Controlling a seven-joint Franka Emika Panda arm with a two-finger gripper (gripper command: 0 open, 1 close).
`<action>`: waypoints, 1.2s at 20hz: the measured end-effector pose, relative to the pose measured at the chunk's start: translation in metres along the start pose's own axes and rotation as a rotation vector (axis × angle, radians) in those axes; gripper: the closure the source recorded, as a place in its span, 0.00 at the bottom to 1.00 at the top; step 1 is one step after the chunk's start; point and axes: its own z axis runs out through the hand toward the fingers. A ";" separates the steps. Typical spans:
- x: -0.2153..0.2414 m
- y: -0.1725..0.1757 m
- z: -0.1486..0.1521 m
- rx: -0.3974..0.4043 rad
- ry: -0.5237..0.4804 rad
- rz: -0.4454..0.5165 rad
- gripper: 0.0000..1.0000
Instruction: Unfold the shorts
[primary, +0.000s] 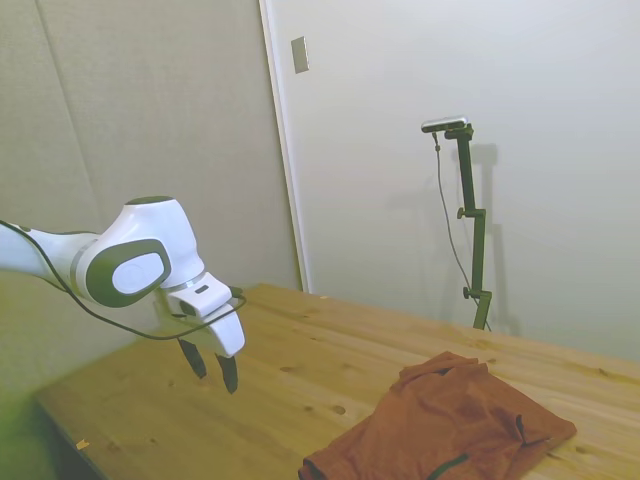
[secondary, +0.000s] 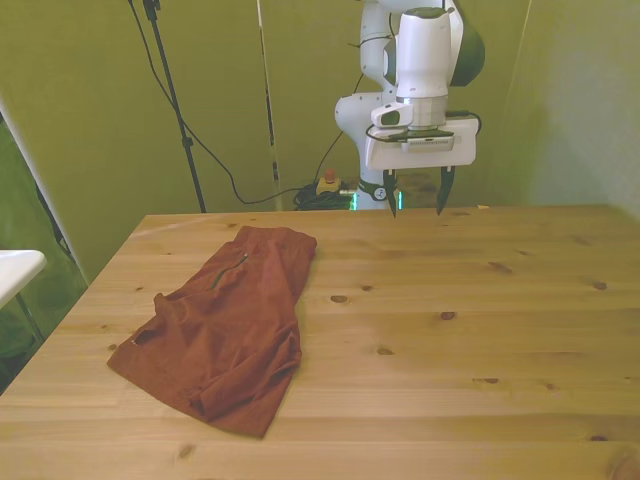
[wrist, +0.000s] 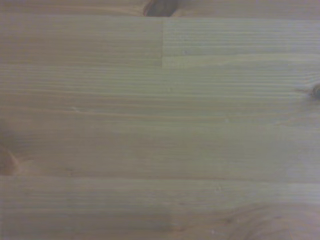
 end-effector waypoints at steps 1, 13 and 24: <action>0.000 0.000 0.000 -0.002 -0.001 -0.001 0.00; 0.145 0.064 -0.071 0.075 0.127 0.212 0.00; 0.329 0.185 -0.083 0.157 0.169 0.488 0.00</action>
